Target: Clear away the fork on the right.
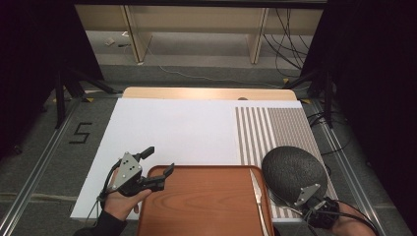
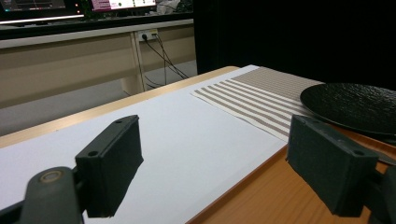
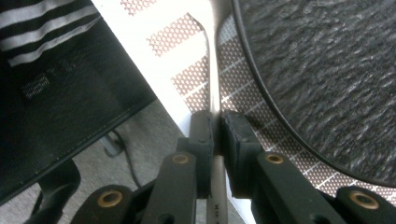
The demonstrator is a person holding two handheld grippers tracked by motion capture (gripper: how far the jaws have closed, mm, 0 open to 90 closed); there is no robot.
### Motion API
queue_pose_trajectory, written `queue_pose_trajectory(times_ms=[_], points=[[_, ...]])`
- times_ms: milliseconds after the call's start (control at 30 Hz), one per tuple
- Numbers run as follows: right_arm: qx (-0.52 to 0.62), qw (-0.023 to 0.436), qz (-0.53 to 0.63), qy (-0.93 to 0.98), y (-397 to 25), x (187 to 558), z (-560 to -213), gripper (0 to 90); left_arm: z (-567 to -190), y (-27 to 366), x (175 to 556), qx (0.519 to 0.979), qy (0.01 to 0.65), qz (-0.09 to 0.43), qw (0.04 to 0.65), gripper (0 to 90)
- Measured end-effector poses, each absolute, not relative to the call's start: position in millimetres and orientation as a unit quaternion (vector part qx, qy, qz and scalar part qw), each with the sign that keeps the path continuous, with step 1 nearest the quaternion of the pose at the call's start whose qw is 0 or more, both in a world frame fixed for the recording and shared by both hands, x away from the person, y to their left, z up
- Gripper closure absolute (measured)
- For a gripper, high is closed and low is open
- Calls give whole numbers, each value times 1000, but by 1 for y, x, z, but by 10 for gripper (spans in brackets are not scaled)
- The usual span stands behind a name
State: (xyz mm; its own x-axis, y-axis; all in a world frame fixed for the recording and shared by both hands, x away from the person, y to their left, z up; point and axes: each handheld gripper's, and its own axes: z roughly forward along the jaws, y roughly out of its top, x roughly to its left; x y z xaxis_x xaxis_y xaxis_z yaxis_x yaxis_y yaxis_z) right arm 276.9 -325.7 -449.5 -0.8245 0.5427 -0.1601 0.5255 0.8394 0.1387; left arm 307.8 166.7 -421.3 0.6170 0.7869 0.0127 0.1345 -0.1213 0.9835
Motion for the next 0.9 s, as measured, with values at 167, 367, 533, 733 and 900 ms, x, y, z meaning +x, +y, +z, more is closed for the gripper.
queue_pose_trajectory(times_ms=[167, 367, 533, 733, 900], points=[[268, 100, 36, 958, -323, 276, -449, 839, -421, 167, 308, 693, 332, 285, 573, 176], [255, 96, 45, 961, -319, 272, -446, 840, -421, 167, 308, 693, 332, 285, 573, 177], [252, 93, 85, 960, -316, 271, -439, 840, -421, 167, 307, 692, 332, 286, 574, 177], [263, 87, 150, 949, -314, 272, -430, 841, -421, 167, 308, 692, 332, 286, 574, 177], [273, 73, 198, 938, -305, 275, -423, 841, -421, 167, 308, 692, 332, 286, 574, 176]])
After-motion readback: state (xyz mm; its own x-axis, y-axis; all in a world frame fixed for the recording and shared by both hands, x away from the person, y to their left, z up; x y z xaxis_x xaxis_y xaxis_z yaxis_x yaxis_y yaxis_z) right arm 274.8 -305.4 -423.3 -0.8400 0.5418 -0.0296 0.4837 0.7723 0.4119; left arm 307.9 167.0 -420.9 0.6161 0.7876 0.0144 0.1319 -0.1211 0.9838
